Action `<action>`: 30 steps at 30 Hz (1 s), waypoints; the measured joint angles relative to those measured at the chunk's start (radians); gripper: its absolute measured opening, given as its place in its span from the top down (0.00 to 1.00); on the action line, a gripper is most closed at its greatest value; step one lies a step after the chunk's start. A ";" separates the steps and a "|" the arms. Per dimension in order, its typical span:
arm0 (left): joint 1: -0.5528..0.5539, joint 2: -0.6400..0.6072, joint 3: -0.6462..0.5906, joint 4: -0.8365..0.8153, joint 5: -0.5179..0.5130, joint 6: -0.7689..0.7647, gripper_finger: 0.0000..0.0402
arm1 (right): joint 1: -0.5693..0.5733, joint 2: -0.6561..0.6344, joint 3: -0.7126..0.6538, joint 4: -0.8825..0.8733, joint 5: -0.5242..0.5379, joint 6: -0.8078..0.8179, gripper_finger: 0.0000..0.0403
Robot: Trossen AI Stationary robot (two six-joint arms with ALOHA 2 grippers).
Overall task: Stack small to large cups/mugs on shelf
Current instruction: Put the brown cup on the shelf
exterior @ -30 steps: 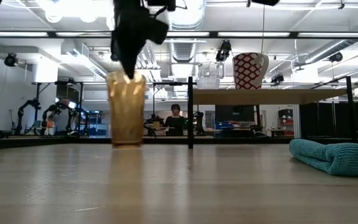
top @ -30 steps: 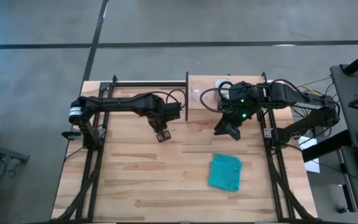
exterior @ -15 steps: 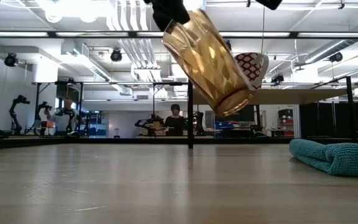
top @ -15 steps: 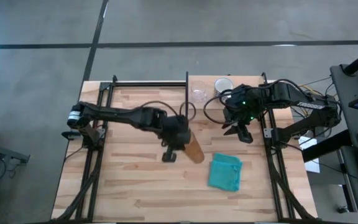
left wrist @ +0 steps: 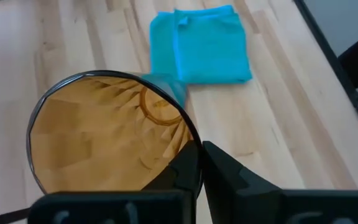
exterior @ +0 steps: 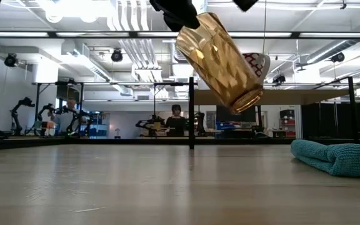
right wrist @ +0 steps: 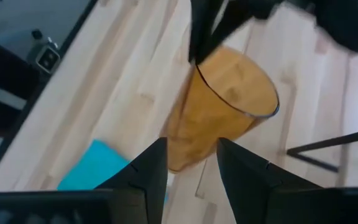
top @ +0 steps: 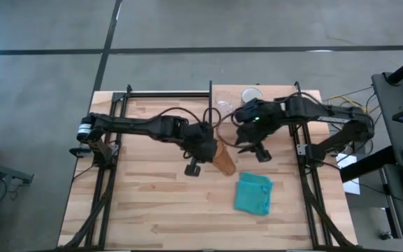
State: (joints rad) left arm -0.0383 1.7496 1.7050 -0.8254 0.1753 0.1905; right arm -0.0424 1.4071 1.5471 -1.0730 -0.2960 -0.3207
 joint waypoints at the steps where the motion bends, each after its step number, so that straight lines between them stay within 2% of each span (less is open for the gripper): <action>1: 0.000 0.000 0.000 0.003 0.001 0.000 1.00 | -0.003 0.015 0.000 -0.005 0.001 -0.003 0.66; 7: 0.000 0.000 -0.010 0.000 0.004 -0.001 1.00 | -0.011 0.089 -0.001 -0.022 0.003 -0.006 0.63; 13: -0.001 0.044 -0.029 -0.032 0.002 -0.022 1.00 | -0.010 0.095 -0.001 -0.019 0.010 0.025 0.58; 20: -0.009 0.138 0.011 -0.080 -0.011 -0.028 1.00 | -0.010 0.033 -0.001 -0.030 0.011 0.109 0.58; 30: -0.010 0.150 0.111 -0.147 -0.085 -0.045 1.00 | -0.010 -0.080 -0.001 -0.045 0.058 0.153 0.57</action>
State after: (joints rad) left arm -0.0479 1.8999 1.8161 -0.9726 0.0904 0.1453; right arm -0.0528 1.3269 1.5463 -1.1177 -0.2378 -0.1679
